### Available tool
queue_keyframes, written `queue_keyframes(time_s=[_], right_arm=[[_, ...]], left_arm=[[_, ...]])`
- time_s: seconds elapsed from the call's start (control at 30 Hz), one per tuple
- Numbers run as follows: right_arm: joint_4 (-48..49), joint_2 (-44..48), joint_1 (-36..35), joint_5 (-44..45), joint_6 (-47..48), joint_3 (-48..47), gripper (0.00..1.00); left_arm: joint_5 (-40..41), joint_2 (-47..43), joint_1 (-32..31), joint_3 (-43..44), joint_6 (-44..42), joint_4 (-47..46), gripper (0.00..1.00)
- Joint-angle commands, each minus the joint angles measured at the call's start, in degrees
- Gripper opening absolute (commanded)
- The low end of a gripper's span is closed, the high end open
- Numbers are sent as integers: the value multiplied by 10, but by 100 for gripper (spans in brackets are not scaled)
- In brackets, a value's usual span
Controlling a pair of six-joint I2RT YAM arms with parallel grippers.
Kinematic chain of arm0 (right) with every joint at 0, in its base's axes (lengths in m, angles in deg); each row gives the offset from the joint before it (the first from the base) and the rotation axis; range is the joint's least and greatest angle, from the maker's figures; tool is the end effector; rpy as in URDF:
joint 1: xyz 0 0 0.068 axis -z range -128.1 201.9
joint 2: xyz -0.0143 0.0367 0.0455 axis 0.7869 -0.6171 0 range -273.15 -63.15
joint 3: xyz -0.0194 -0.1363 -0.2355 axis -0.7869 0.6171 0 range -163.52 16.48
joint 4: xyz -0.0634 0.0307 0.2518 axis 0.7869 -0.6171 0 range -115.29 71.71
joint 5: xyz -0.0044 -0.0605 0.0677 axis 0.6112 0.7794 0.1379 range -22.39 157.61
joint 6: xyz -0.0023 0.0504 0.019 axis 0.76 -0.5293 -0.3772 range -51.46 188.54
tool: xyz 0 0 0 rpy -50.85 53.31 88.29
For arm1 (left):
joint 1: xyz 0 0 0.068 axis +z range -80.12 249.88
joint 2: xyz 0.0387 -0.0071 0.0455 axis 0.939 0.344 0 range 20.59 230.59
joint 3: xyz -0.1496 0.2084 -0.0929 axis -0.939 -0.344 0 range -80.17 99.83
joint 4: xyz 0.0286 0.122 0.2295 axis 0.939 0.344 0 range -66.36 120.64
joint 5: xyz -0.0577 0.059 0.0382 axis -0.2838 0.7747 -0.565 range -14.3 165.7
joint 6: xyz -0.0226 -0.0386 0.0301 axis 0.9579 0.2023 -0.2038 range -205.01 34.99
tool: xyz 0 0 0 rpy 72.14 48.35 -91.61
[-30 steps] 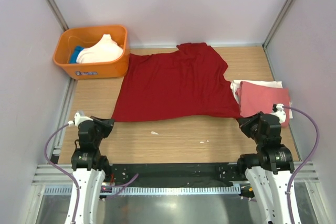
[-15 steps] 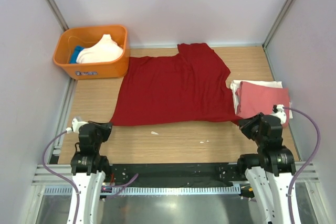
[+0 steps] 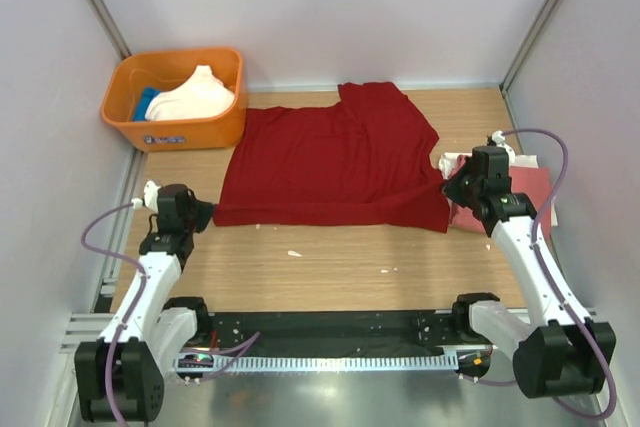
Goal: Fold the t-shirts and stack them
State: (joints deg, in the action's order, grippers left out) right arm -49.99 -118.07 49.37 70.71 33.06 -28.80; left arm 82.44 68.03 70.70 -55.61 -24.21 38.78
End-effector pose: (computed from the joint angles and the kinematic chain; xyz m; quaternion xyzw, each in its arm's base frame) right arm 0.2021 0.0070 0.2754 0.2690 0.8702 0.1109 0.3975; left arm 0.1765 0.0067 0.2006 -0.4817 0.7575 -0.1729 0.4053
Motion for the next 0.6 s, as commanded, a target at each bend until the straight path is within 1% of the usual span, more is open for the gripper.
queue_keyframes(time_s=[0.0, 0.03, 0.1, 0.23, 0.4, 0.57], right_arm=[[76, -36, -1, 14, 37, -44, 1], [94, -47, -1, 10, 38, -46, 1], [102, -74, -1, 13, 45, -60, 1], [125, -116, -1, 3, 65, -82, 2], [114, -167, -1, 16, 87, -132, 2], [105, -210, -2, 36, 98, -164, 3]], left_arm=[[28, 51, 1, 42, -17, -103, 0], [28, 62, 0, 44, -17, -114, 0], [35, 98, 0, 58, -16, -139, 0], [30, 163, -1, 94, -22, -153, 0], [24, 235, -1, 128, -31, -179, 0], [20, 274, -1, 140, -35, -207, 0]])
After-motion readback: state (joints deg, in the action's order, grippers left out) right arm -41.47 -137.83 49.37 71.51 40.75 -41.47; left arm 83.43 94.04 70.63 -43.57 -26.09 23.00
